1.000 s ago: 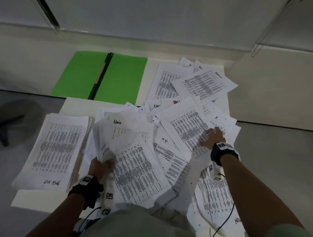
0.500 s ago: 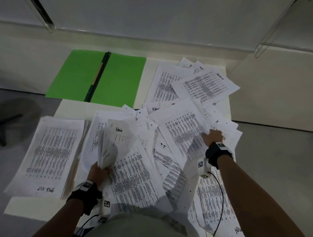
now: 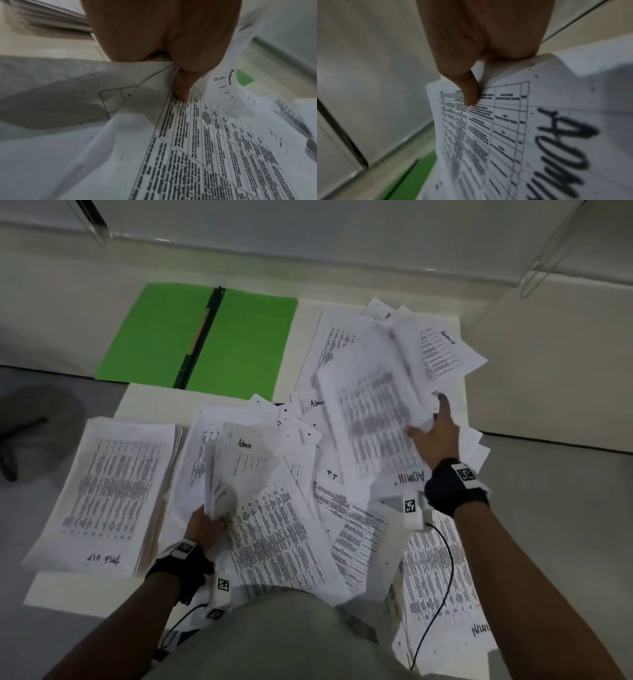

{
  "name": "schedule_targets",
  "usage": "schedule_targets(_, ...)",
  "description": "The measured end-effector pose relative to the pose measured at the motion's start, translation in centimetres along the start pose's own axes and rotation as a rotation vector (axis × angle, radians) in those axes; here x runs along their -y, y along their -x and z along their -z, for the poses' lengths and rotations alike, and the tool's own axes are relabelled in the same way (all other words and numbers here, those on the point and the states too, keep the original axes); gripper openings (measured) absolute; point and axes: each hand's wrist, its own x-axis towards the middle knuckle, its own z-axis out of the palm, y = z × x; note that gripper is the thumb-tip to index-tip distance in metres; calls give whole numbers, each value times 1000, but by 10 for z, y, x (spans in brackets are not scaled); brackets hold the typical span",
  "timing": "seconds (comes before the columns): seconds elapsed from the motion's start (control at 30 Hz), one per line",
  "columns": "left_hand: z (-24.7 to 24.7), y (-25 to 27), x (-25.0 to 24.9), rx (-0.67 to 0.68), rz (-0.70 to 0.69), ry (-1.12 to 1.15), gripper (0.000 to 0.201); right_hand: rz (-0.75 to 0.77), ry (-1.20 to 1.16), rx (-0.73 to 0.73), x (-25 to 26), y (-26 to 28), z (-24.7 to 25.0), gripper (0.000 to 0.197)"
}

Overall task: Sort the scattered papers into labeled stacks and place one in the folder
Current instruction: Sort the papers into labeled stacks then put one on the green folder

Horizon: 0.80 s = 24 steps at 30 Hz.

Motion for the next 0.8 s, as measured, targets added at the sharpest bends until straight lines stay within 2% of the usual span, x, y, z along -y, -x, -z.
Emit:
schedule_targets(0.07,0,-2,0,-5,-6,5,30,55,-30,-84,9,3,21,47)
schedule_targets(0.13,0,-1,0,-7,-12,5,28,90,-190,-146,18,12,40,50)
schedule_targets(0.17,1,0,0,-3,-8,19,26,112,-318,-152,23,19,46,42)
schedule_targets(0.23,3,1,0,-8,-12,60,22,133,-560,-102,33,39,53,15)
schedule_targets(0.3,8,2,3,-28,-9,99,18,100,-707,32,31,57,48,7)
schedule_targets(0.33,10,2,5,-40,-15,131,12,45,-709,105,26,67,41,8)
schedule_targets(0.37,17,1,9,-33,-7,189,6,-36,-682,170,12,74,28,16)
schedule_targets(0.47,38,1,21,-67,-18,344,27,-235,-363,355,-30,97,-15,45)
schedule_targets(0.53,56,4,29,-104,-8,381,26,-265,-187,520,-52,110,-43,45)
schedule_targets(0.6,72,10,37,-155,40,435,14,-150,86,617,-64,120,-70,45)
schedule_targets(0.67,84,14,47,-218,77,407,27,-6,385,582,-62,131,-92,69)
schedule_targets(0.73,92,16,58,-246,77,340,38,21,453,541,-57,139,-108,76)
schedule_targets(0.8,95,14,67,-247,94,273,39,21,426,585,-44,148,-121,62)
